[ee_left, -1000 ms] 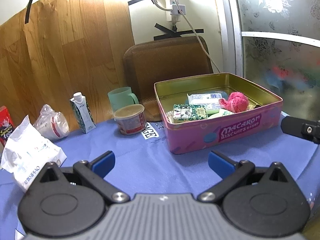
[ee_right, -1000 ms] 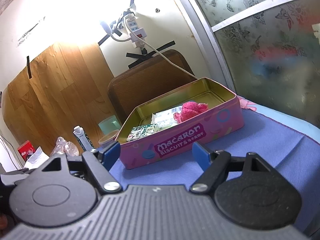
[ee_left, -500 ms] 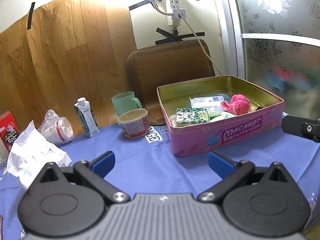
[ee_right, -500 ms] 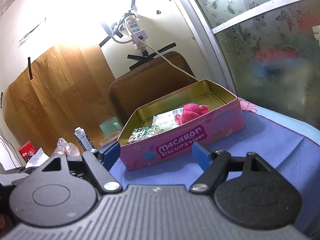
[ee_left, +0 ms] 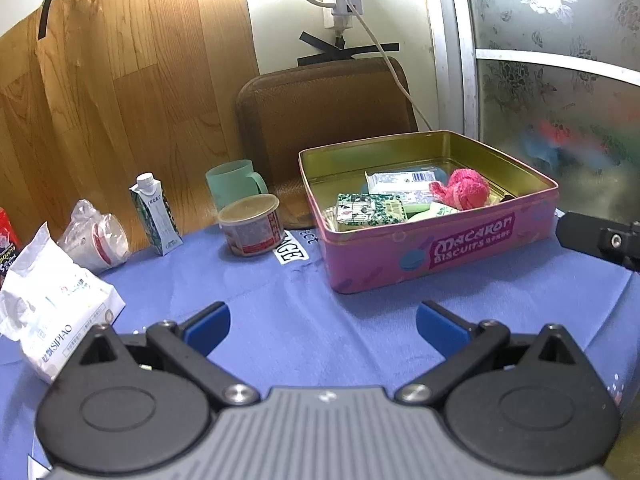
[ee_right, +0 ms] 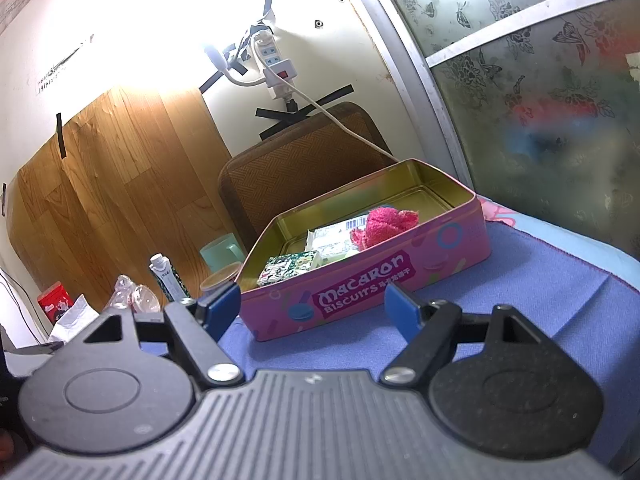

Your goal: Organize soft objects

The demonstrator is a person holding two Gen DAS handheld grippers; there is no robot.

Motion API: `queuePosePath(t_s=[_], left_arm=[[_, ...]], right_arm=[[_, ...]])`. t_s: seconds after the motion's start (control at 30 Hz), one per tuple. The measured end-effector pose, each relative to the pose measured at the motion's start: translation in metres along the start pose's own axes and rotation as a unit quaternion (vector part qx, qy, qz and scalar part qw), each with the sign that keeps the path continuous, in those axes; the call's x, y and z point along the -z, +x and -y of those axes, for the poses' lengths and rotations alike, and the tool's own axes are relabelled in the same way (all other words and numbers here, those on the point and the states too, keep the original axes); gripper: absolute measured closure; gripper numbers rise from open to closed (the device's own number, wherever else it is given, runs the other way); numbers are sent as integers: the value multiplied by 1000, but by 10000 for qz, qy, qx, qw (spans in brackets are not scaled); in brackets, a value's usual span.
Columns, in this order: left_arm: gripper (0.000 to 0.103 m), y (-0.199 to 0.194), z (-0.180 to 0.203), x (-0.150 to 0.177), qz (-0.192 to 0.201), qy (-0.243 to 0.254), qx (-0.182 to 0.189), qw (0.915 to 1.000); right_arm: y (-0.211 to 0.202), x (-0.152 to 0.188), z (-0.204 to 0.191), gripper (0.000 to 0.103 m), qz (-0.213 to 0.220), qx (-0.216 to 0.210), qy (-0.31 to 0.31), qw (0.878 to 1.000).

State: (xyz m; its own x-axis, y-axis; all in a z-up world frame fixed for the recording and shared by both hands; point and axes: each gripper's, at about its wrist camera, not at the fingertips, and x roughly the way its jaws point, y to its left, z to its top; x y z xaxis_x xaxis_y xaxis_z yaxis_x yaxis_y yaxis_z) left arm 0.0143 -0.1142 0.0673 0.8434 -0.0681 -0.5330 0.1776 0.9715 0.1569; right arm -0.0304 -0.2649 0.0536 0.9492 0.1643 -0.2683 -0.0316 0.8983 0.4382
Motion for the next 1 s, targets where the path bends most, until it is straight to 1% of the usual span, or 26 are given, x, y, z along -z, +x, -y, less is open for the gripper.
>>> queuePosePath(t_s=[0.73,1.0], left_arm=[[0,1,3,3,-84,39,34,10000],[0,6,3,5,-197,10,40,9998]], right_arm=[[0,1,-2,22,-9,4,10,10000],[2,3,-2,22,-50,-10,-2,10000]])
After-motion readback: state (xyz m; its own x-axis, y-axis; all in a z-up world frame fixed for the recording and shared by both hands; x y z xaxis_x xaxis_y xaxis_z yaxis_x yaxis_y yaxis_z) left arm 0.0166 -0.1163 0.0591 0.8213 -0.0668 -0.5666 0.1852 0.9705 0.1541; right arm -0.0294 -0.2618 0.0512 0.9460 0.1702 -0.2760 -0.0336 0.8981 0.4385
